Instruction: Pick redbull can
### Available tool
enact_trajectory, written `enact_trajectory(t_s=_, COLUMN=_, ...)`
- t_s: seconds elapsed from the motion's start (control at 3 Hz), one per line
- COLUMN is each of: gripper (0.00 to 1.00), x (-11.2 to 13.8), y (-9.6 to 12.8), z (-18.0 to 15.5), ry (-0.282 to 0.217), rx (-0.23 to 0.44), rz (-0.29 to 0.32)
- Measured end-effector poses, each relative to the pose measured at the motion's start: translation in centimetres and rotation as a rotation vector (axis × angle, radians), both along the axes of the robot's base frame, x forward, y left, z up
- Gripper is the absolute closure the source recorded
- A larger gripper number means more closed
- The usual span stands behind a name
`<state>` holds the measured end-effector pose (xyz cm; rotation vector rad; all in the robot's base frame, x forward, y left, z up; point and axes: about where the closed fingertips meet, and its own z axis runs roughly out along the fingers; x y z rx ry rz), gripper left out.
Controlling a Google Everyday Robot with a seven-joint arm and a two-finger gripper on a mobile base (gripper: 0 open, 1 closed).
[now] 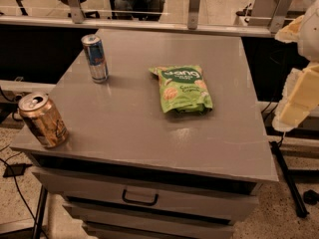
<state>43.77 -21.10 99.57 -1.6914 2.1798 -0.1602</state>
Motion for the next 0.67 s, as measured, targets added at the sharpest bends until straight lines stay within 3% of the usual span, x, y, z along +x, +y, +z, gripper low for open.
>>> enact_trajectory(t_s=0.33, gripper=0.00, x=0.1, y=0.1, z=0.1, ry=-0.005, rx=0.002, rz=0.001)
enact_trajectory(t_s=0.67, gripper=0.00, x=2.8, y=1.9, z=0.6, ry=-0.049, rx=0.068, rz=0.052)
